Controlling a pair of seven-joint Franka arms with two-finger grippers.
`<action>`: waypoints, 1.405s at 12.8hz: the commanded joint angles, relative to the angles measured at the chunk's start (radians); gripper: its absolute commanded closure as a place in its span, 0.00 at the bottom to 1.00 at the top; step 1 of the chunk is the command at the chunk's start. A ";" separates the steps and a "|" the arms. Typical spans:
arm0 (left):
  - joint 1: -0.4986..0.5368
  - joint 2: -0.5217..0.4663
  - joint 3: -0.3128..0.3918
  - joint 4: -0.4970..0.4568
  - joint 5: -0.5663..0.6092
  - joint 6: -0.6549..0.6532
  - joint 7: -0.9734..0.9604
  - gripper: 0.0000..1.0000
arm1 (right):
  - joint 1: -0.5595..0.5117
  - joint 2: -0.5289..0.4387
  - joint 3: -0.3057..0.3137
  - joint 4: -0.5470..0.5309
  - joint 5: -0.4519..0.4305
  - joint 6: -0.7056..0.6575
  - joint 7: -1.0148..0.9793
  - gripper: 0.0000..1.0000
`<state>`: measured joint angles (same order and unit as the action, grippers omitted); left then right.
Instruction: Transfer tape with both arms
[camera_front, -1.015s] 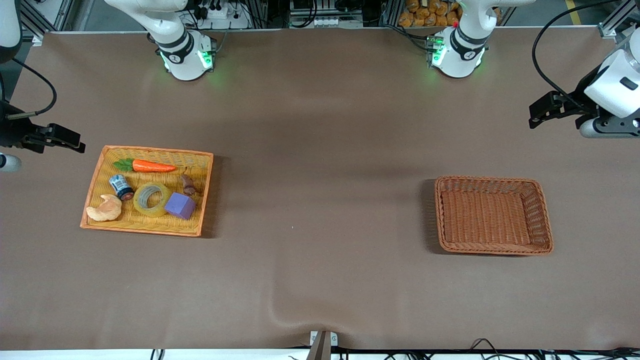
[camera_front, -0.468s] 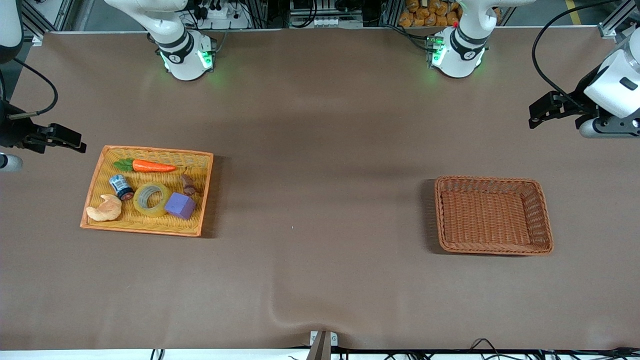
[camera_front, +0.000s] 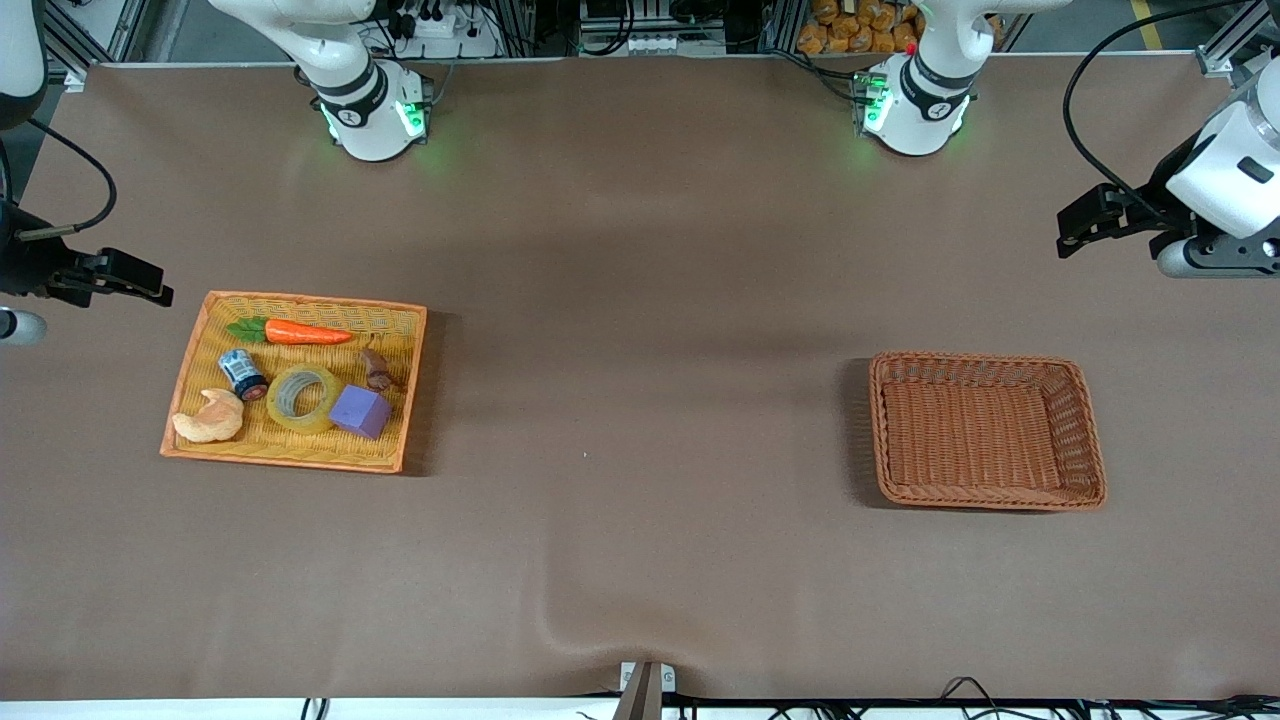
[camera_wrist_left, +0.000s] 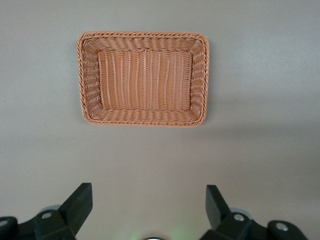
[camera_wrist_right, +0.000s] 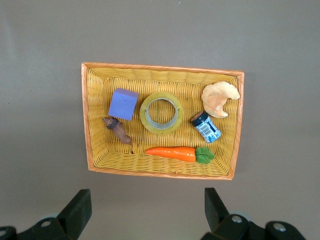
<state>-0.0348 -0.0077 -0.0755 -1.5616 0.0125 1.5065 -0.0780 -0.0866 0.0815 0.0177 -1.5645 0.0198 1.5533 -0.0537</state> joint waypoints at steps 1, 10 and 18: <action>0.006 -0.003 -0.003 0.000 -0.005 -0.006 0.006 0.00 | -0.007 0.009 0.001 0.011 0.012 -0.009 -0.006 0.00; 0.006 0.000 -0.003 -0.002 0.000 -0.005 0.015 0.00 | 0.007 0.134 0.004 -0.312 0.011 0.462 -0.194 0.00; 0.006 0.003 -0.001 -0.005 0.001 -0.002 0.021 0.00 | -0.006 0.236 0.005 -0.590 0.012 0.861 -0.672 0.00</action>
<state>-0.0347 -0.0028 -0.0749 -1.5664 0.0126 1.5066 -0.0723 -0.0778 0.3454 0.0175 -2.0570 0.0197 2.3239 -0.6369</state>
